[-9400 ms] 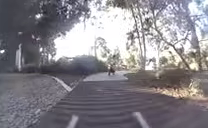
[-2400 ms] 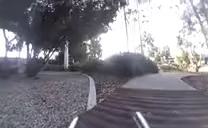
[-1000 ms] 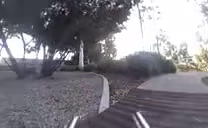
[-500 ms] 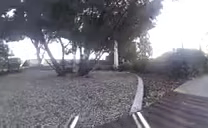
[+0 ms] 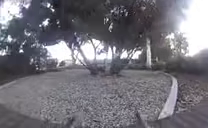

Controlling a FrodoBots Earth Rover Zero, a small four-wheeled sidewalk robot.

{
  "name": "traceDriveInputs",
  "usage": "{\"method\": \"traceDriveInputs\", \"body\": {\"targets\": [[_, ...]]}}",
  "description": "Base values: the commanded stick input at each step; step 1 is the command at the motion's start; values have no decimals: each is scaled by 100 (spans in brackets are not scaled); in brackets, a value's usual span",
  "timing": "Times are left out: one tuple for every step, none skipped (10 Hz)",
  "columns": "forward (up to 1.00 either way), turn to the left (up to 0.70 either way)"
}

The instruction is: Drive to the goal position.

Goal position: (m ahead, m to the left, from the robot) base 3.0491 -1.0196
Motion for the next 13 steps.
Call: {"method": "traceDriveInputs", "body": {"targets": [[2,0],[5,0],[7,0],[10,0],[24,0],[70,0],[100,0],[100,0],[100,0],[100,0],[100,0],[100,0],[100,0]]}}
